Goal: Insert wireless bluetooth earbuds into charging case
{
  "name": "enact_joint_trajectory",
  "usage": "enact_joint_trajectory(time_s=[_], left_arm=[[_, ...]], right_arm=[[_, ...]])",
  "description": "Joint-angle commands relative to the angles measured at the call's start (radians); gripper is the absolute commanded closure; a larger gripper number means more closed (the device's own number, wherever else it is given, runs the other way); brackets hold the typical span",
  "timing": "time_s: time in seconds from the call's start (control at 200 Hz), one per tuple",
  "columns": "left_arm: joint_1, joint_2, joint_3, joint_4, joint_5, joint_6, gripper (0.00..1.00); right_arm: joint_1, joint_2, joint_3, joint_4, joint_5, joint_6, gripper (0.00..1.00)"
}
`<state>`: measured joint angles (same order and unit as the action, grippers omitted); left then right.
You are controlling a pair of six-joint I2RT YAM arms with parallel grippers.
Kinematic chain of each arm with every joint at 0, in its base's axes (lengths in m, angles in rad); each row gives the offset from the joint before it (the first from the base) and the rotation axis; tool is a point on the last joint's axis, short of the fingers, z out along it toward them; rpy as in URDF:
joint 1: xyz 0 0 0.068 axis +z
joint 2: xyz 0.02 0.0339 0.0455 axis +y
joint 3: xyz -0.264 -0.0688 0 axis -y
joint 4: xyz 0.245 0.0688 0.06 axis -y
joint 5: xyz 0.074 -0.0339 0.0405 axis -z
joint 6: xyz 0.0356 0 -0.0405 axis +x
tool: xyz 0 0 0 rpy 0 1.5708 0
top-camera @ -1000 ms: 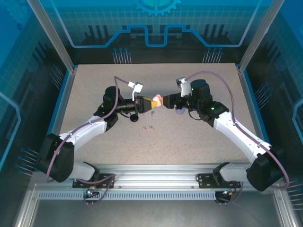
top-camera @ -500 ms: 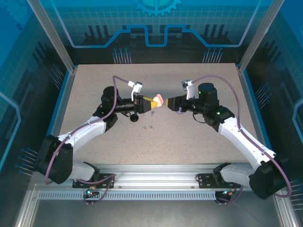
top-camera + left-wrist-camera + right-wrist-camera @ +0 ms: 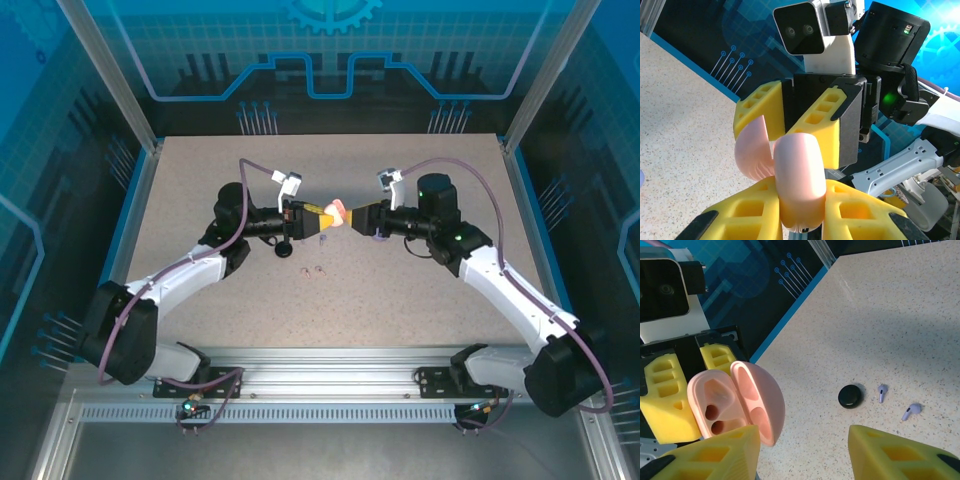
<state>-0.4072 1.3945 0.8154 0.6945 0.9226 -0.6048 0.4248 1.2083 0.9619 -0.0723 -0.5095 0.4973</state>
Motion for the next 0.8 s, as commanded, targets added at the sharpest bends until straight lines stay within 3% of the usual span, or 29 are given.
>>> enact_joint_trajectory(time_s=[0.0,0.475,0.59,0.795], left_arm=[[-0.003,0.015,0.023,0.054,0.029,-0.025,1.0],[-0.011,0.036,0.019,0.092,0.037,-0.052,1.0],[-0.013,0.035,0.016,0.095,0.039,-0.052,1.0],[-0.016,0.043,0.014,0.085,0.047,-0.046,1.0]], right_arm=[[0.005,0.011,0.005,0.029,-0.021,0.004,0.51],[0.031,0.055,0.043,0.032,-0.004,0.01,0.59],[0.034,0.064,0.054,0.032,-0.003,0.014,0.68],[0.038,0.068,0.071,0.024,-0.01,0.011,0.94]])
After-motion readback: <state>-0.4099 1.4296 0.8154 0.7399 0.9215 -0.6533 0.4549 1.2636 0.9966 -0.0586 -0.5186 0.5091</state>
